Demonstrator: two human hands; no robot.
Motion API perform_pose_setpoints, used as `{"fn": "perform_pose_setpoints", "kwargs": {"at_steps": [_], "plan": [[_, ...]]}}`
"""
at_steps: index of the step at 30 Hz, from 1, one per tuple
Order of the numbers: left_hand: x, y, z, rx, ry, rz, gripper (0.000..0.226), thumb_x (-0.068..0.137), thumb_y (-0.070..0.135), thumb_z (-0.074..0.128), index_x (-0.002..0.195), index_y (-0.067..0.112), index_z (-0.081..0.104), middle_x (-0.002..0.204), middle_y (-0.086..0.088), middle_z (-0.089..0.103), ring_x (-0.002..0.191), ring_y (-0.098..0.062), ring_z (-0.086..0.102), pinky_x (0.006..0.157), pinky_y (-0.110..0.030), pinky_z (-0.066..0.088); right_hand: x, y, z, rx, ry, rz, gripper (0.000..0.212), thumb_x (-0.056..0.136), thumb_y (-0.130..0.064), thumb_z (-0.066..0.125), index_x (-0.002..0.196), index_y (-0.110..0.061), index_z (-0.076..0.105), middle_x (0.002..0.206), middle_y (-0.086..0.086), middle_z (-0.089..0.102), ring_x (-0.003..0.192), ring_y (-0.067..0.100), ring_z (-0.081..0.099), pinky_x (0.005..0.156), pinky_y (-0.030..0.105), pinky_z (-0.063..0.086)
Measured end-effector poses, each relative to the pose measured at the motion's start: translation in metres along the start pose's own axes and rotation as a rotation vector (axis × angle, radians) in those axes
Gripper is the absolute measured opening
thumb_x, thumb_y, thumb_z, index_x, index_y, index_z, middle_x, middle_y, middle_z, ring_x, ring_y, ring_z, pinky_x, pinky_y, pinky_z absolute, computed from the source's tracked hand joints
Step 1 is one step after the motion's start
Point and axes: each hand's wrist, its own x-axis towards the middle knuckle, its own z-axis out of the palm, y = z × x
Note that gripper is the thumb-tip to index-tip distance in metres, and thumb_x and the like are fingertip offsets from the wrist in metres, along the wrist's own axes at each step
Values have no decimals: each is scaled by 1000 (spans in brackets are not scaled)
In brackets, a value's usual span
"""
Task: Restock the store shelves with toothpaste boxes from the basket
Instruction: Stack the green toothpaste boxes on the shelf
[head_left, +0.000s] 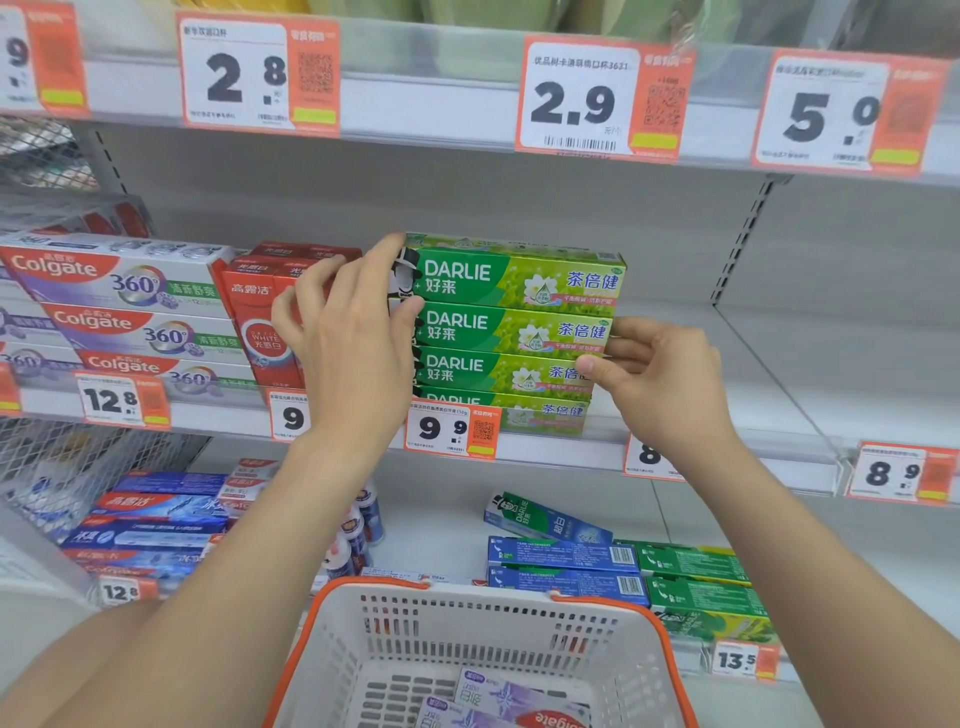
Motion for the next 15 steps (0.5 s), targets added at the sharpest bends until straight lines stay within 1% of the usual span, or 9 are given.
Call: {"fn": "perform_pose_setpoints", "kwargs": {"at_steps": [2,4,5,7,9,11,12,13,15], "plan": [[0,1,0,-4,1,-4,47,102,29,62,148,30,52,131,5,67,133,-27,45,110,-53,26,-1,1,1,-7,-8,-20,31,90,-11,81,114,-29,75,82,-30,69,81,-16,69,90,10,53],[0,2,0,-17,5,-6,47,102,28,63,148,29,52,132,4,67,133,-28,45,110,-53,27,-2,2,3,-18,-20,-38,30,92,-11,79,118,-26,76,82,-31,69,82,-17,68,90,7,51],[1,2,0,-18,8,-1,47,102,28,63,148,28,52,133,3,66,133,-28,45,110,-53,27,-2,2,2,-29,-23,-41,30,93,-11,78,118,-26,76,84,-30,70,83,-16,69,94,10,51],[0,2,0,7,13,14,50,101,28,63,148,26,49,135,0,62,134,-28,44,110,-52,29,0,2,0,-56,-33,-43,30,92,-15,80,116,-32,75,89,-27,73,86,-12,71,104,26,52],[-5,4,-1,42,34,35,52,97,28,67,145,23,49,137,-5,55,131,-30,44,108,-51,33,1,4,-2,-100,-78,-42,32,89,-18,83,111,-39,71,93,-21,76,84,-7,73,102,33,55],[-13,8,-3,56,69,48,45,91,25,72,132,19,52,130,-10,51,120,-33,46,99,-49,38,-1,8,1,-168,-144,-39,30,88,-21,84,109,-38,71,96,-15,79,81,-3,74,95,33,58],[-18,11,-4,63,58,67,39,90,24,73,124,18,54,124,-9,51,113,-32,46,92,-47,39,-1,11,3,-187,-161,-43,30,87,-21,85,109,-36,71,96,-13,79,80,-2,75,95,33,58],[-24,12,-4,73,14,101,34,90,23,74,117,19,54,117,-7,53,106,-30,47,86,-43,38,-1,14,4,-193,-168,-49,30,86,-21,86,110,-34,72,95,-13,79,80,-1,75,95,32,58],[-35,13,0,92,-148,176,27,92,24,75,110,21,55,102,-1,58,94,-26,51,77,-39,38,1,17,4,-177,-173,-36,31,84,-19,87,110,-31,74,92,-13,78,80,-2,75,95,29,58]]}}
